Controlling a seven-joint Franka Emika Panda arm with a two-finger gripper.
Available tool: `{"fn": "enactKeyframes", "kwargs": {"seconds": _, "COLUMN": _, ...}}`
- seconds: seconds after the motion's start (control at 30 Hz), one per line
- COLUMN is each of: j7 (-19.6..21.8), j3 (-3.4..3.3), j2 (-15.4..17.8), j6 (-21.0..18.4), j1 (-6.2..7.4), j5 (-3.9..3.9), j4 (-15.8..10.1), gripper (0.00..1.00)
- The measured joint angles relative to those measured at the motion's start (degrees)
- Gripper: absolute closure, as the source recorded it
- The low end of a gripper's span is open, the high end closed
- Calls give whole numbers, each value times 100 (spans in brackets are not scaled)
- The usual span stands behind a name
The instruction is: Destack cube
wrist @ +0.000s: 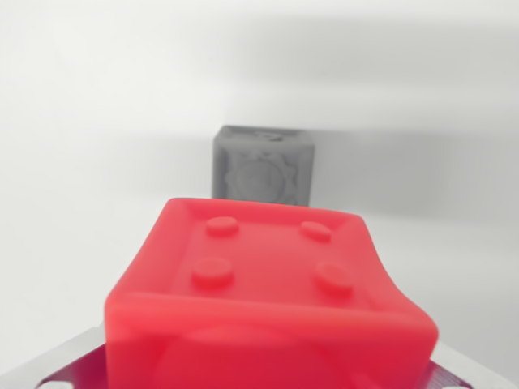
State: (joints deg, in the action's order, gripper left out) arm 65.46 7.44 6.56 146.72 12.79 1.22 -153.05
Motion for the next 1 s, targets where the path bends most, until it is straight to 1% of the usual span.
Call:
{"fn": "enactKeyframes", "kwargs": {"seconds": 0.1, "j7": -4, "j3": -5, "j2": 69, "j6": -54, "j1": 0, "j5": 5, "j4": 8, "gripper": 100}}
{"fn": "enactKeyframes", "kwargs": {"seconds": 0.17, "j7": -4, "j3": -23, "j2": 60, "j6": -56, "j1": -5, "j5": 6, "j4": 8, "gripper": 100}}
{"fn": "enactKeyframes", "kwargs": {"seconds": 0.6, "j7": -12, "j3": -178, "j2": -5, "j6": -45, "j1": -112, "j5": 4, "j4": 17, "gripper": 100}}
{"fn": "enactKeyframes", "kwargs": {"seconds": 1.0, "j7": -19, "j3": -326, "j2": -78, "j6": -10, "j1": -251, "j5": -25, "j4": 47, "gripper": 100}}
